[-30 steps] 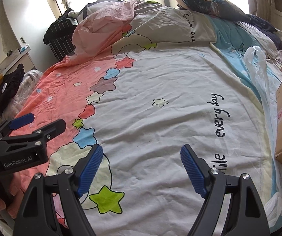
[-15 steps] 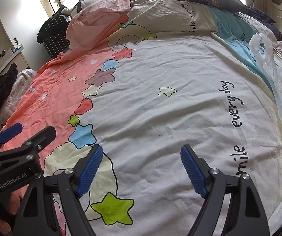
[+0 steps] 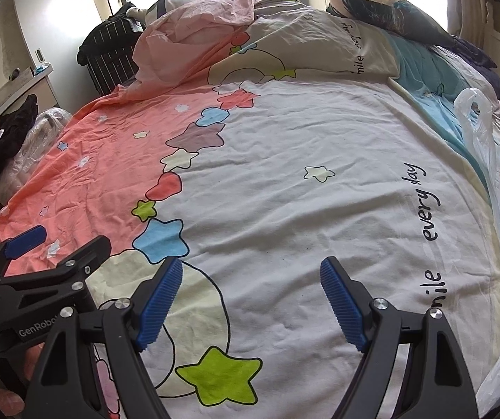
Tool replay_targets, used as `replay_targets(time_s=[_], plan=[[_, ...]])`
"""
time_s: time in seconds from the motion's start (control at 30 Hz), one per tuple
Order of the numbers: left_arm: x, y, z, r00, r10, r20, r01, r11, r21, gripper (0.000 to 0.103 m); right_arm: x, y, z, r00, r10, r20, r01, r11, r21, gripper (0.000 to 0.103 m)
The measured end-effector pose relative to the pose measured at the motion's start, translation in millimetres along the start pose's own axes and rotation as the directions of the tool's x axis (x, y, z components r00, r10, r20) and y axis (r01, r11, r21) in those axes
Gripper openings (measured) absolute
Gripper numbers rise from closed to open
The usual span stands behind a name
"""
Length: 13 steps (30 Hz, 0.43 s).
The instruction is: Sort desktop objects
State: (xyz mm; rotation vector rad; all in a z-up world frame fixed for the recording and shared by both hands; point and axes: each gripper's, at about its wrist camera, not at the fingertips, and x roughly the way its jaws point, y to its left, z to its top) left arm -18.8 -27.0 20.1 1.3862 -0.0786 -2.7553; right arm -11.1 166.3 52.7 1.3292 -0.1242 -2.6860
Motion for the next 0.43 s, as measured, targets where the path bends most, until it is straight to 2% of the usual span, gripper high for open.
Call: replay_targets(time_s=[0.2,0.43], plan=[[2.5,1.2,-0.4,1.000,0.021,0.000,-0.021,1.000,0.015,0.103,-0.6,3.8,-0.2,1.000,0.001,0.003,-0.001,1.000,-0.014,0.079],[1.2,-3.2,-3.1,1.000,0.004,0.009,-0.004,0.999,0.041,0.103,2.4,2.7,-1.6,1.000,-0.002,-0.007,0.002,1.000,-0.015,0.079]])
